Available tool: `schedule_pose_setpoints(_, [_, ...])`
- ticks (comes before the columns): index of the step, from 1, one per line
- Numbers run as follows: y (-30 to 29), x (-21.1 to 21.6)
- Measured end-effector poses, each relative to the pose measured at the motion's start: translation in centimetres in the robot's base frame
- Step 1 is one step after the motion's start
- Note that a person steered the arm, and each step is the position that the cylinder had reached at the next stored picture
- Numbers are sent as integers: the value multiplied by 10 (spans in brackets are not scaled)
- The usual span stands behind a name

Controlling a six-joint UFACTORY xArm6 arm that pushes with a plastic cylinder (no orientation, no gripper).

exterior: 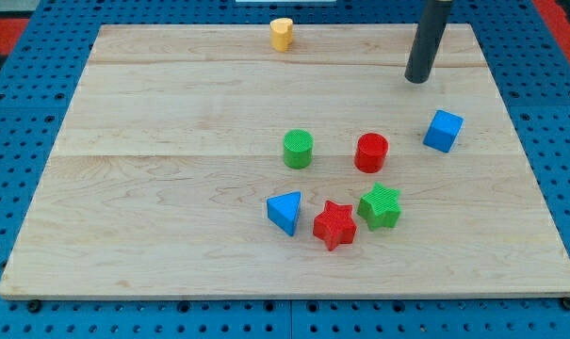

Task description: Move the blue cube diagonal to the top right of the green star

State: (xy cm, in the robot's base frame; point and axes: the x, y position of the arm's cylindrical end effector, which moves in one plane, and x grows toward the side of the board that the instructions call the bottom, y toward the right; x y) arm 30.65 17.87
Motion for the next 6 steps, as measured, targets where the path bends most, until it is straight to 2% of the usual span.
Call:
schedule_pose_setpoints(1, [0,0])
schedule_pose_setpoints(2, [23,23])
schedule_pose_setpoints(6, [27,101])
